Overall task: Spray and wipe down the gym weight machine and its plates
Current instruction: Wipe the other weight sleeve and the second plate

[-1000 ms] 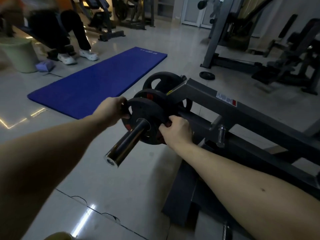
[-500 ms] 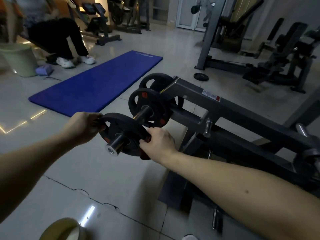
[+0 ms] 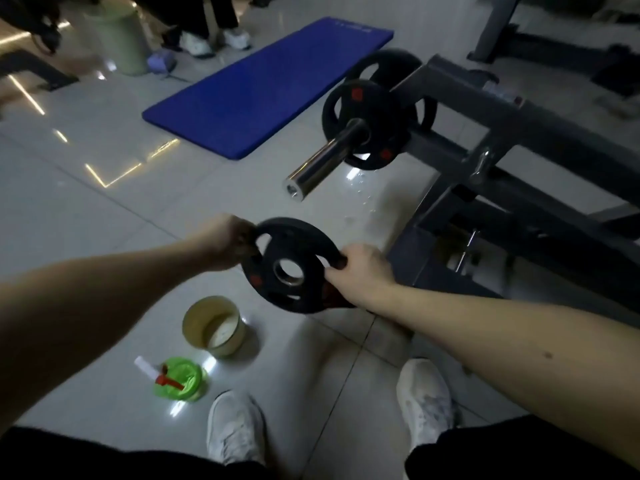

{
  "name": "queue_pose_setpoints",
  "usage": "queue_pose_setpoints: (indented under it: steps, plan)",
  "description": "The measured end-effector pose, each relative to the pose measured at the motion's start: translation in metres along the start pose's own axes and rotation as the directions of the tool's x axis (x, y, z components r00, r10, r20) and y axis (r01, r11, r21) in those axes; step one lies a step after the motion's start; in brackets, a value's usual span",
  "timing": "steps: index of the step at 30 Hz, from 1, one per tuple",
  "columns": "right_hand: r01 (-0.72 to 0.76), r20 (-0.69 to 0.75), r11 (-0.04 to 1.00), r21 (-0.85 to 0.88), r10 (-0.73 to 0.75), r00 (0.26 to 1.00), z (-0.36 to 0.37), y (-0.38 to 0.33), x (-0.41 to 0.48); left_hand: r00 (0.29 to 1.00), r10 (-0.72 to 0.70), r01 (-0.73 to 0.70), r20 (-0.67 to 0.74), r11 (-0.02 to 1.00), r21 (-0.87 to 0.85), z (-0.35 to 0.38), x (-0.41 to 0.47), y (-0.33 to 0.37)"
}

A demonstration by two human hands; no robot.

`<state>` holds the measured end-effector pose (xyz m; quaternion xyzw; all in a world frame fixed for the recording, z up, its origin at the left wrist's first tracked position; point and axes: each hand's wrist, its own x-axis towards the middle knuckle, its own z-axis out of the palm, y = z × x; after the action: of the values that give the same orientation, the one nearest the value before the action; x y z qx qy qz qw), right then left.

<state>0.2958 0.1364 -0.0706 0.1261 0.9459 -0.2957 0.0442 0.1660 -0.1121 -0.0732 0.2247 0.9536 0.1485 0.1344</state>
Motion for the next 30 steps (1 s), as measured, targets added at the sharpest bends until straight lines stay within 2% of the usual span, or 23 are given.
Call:
queue_pose_setpoints:
  steps: [3, 8, 11, 15, 19, 22, 25, 28, 30]
  plan:
    - [-0.217, 0.164, 0.976, 0.017, 0.211, 0.964, 0.048, 0.044, -0.023, 0.977, -0.077, 0.038, 0.197, 0.979, 0.199, 0.053, -0.013, 0.028]
    - [-0.351, 0.351, 0.924, -0.153, 0.383, 0.854, 0.117, 0.113, -0.04, 0.903, -0.181, 0.114, 0.389, 0.975, 0.19, 0.174, -0.018, 0.024]
    - [-0.374, 0.388, 0.889, -0.265, 0.454, 0.802, 0.14, 0.13, -0.037, 0.898, -0.194, 0.144, 0.394, 0.978, 0.153, 0.214, -0.019, 0.023]
    - [-0.334, 0.34, 0.845, -0.417, 0.486, 0.805, 0.16, 0.131, -0.013, 0.903, -0.241, 0.201, 0.355, 0.969, 0.146, 0.241, -0.007, 0.02]
    - [-0.339, 0.317, 0.808, -0.482, 0.521, 0.792, 0.175, 0.128, 0.009, 0.881, -0.275, 0.209, 0.386, 0.956, 0.205, 0.25, 0.002, 0.027]
    - [-0.304, 0.361, 0.791, -0.531, 0.536, 0.763, 0.172, 0.119, 0.017, 0.885, -0.286, 0.193, 0.367, 0.944, 0.269, 0.235, 0.009, 0.028]
    - [-0.233, 0.404, 0.839, -0.491, 0.457, 0.792, 0.139, 0.092, 0.042, 0.917, -0.312, 0.262, 0.247, 0.941, 0.213, 0.18, 0.039, 0.015]
    - [-0.229, 0.321, 0.897, -0.378, 0.358, 0.877, 0.067, 0.061, 0.094, 0.946, -0.316, 0.314, 0.076, 0.948, 0.047, 0.092, 0.091, 0.01]
    - [-0.31, 0.182, 0.93, -0.198, 0.346, 0.92, 0.007, 0.045, 0.13, 0.959, -0.275, 0.267, -0.07, 0.957, -0.109, 0.033, 0.12, 0.022]
